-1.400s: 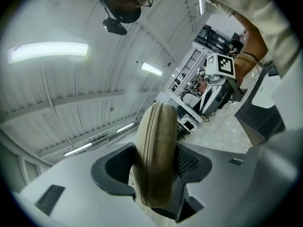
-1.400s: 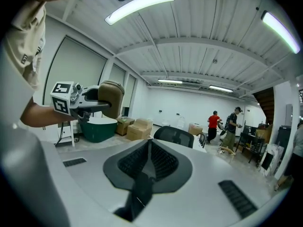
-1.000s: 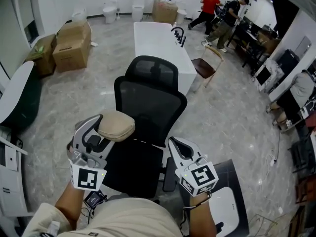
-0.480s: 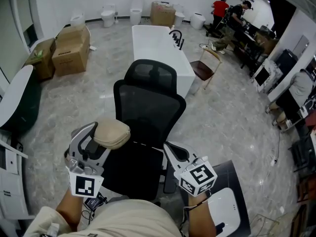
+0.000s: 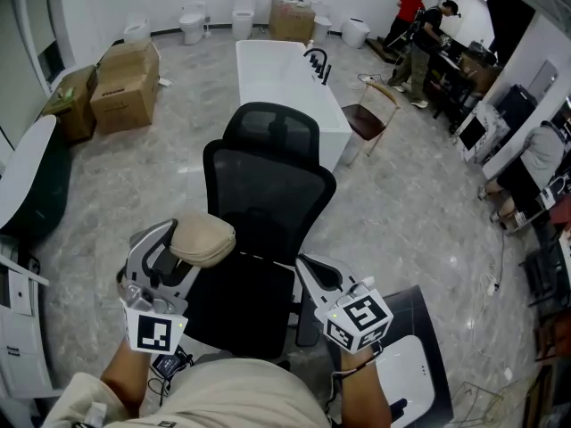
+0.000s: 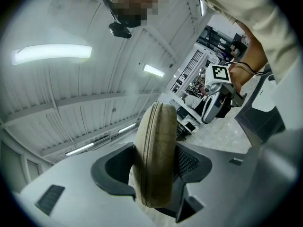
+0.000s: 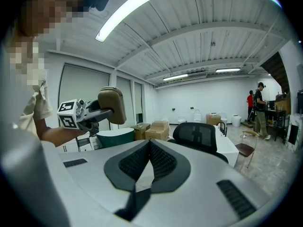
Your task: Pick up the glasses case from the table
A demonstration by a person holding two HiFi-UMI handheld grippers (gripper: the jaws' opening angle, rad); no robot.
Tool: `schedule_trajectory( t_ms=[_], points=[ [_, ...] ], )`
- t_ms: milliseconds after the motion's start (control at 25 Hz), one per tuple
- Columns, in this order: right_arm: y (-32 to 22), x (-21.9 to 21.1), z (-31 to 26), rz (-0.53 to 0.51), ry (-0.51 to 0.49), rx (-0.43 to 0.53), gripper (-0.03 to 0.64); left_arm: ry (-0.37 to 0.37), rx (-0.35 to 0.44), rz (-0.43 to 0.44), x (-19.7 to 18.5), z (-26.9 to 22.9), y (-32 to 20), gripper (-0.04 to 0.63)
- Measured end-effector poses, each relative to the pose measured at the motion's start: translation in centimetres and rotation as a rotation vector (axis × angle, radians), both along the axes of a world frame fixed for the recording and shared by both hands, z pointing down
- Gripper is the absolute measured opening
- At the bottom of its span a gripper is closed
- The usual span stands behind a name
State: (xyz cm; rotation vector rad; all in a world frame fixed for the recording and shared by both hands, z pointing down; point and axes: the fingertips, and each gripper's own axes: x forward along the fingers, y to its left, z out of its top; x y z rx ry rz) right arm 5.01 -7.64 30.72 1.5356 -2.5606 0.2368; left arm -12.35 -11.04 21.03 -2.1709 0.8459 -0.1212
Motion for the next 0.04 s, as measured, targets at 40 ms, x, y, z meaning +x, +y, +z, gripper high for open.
schedule_trajectory(
  t_ms=[40],
  points=[
    [-0.06, 0.0, 0.1, 0.002, 0.001, -0.003, 0.02, 0.001, -0.003, 0.0, -0.02, 0.17, -0.11, 0.261]
  ],
)
